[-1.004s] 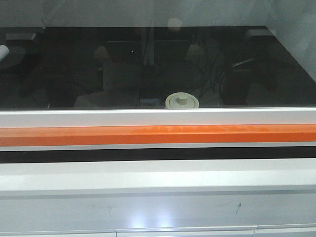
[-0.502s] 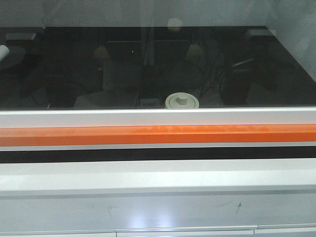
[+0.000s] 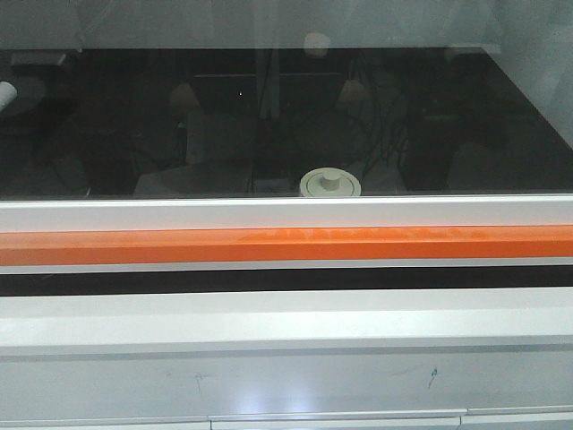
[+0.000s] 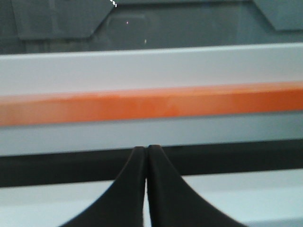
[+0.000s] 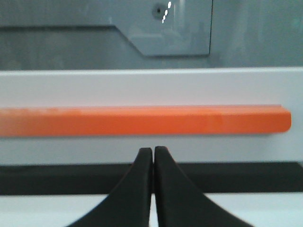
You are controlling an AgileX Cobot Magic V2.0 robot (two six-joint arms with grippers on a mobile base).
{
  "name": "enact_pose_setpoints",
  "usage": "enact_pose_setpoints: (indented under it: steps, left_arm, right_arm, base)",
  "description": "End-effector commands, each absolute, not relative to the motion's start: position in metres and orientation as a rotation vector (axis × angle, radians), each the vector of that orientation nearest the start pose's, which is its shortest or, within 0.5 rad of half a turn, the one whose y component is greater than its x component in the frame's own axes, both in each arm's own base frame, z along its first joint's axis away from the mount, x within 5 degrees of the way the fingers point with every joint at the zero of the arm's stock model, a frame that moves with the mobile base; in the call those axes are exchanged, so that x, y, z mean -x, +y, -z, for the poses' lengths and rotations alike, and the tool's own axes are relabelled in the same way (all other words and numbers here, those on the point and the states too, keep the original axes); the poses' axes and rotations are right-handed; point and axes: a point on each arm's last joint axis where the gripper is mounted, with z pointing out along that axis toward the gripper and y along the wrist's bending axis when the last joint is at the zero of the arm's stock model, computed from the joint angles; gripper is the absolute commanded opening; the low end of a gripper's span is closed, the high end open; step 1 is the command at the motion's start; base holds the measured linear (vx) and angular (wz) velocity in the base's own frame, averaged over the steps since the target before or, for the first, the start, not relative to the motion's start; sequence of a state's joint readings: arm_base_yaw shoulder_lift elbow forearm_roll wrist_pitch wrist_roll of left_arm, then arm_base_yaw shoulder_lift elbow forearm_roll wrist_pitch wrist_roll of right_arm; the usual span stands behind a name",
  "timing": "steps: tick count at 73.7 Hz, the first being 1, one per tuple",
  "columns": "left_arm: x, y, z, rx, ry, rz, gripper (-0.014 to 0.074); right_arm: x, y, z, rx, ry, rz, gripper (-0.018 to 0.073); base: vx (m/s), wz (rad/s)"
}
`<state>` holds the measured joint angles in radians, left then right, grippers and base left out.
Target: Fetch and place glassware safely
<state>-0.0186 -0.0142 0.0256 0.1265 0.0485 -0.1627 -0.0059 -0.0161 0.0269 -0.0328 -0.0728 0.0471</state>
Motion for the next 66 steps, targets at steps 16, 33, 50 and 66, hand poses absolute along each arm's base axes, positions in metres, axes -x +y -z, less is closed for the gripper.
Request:
enact_pose_setpoints:
  steps: [16,33,50,66]
  left_arm:
    - [-0.053,-0.002,-0.270,-0.006,1.328,0.055,-0.0007]
    - [-0.093,-0.002,-0.299,0.016,1.531,0.060,-0.0007]
    - [-0.105,-0.007,-0.294,-0.015,1.591,0.088,-0.0007]
    - [-0.105,-0.007,-0.287,-0.014,1.633,0.085,-0.0007]
  right_arm:
    - [-0.045,0.000,-0.275,-0.061,1.232,-0.080,-0.0008]
    - [-0.075,0.000,-0.318,-0.073,1.433,-0.076,-0.0008]
    - [-0.093,0.000,-0.317,-0.075,1.513,-0.071,-0.0008]
    - [-0.096,0.006,-0.311,0.014,1.556,-0.090,-0.0007]
  base:
    - [0.00,0.00]
    - [0.00,0.00]
    - [0.00,0.00]
    - [0.00,0.00]
